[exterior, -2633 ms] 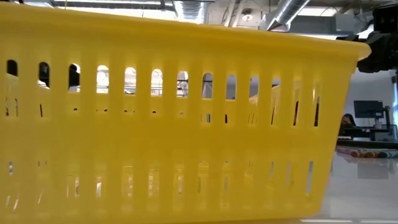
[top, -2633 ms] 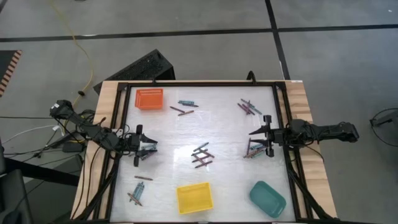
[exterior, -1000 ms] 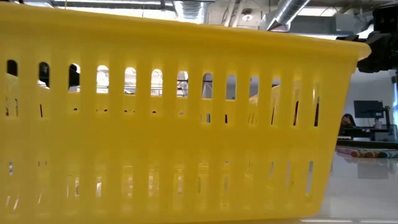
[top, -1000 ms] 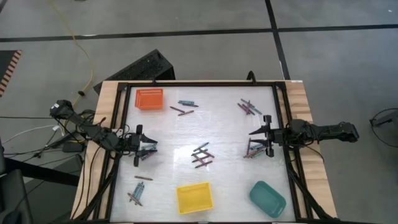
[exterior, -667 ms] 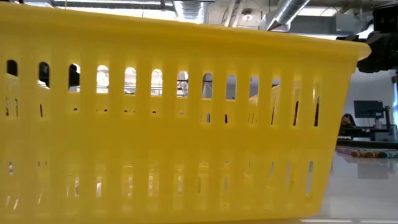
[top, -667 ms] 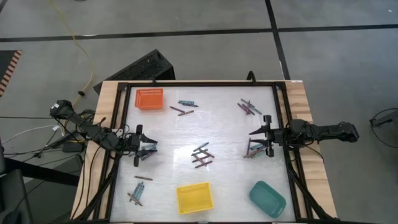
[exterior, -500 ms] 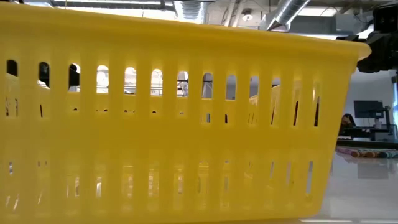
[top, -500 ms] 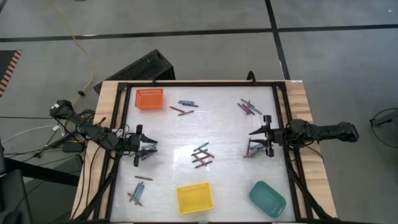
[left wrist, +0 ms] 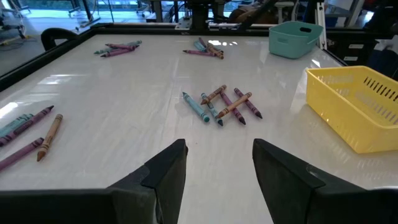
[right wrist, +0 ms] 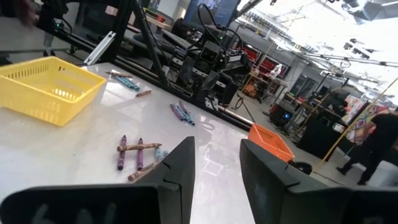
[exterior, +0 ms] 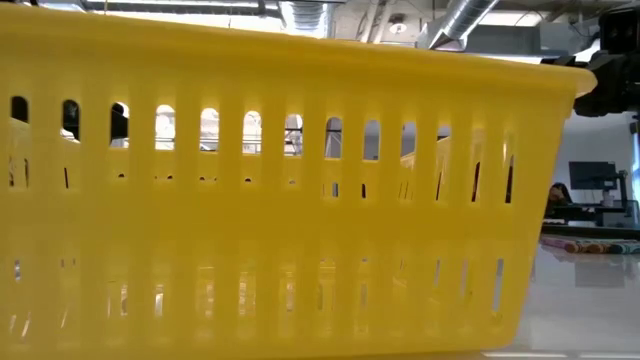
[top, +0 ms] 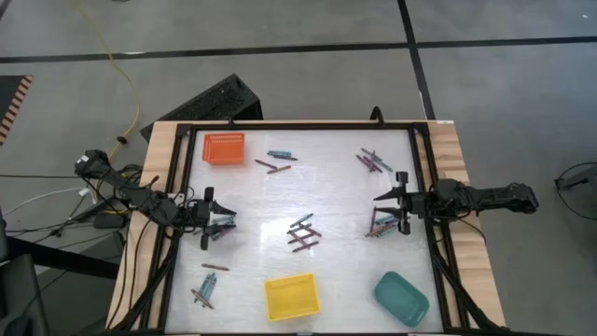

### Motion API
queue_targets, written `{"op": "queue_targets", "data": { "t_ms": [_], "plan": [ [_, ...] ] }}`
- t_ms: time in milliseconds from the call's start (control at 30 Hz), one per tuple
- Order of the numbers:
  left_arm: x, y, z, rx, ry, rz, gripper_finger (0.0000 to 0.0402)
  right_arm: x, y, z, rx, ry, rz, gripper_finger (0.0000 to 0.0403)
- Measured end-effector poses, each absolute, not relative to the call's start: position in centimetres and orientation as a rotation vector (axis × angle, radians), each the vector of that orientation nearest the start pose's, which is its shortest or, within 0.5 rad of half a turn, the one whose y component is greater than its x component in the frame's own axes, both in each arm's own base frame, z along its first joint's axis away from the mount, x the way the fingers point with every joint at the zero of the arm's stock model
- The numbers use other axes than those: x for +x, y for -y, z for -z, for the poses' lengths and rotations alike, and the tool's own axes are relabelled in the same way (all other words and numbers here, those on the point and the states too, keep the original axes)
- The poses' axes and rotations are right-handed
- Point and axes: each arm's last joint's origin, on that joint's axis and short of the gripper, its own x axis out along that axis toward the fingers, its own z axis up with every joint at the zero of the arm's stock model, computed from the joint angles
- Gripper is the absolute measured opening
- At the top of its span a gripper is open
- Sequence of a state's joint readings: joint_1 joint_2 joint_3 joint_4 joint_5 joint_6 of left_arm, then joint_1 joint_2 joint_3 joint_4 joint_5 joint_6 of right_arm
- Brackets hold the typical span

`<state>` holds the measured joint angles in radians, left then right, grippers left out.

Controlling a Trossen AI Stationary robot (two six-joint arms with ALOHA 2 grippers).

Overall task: Sort crayons
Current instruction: Put the brown crayon into the yellow bin

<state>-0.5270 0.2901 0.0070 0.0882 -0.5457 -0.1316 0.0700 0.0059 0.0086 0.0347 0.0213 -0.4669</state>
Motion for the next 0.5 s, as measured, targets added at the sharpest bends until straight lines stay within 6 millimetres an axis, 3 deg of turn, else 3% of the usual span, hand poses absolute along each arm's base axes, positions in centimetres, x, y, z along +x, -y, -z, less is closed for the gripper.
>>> {"op": "queue_targets", "data": {
  "t_ms": [500],
  "plan": [
    [10.24,4.22,-15.03,-0.031,-0.166,-0.032,0.0174,9.73,-0.60,-16.98,-0.487,0.052,-0.033,0.0133]
  ]
}}
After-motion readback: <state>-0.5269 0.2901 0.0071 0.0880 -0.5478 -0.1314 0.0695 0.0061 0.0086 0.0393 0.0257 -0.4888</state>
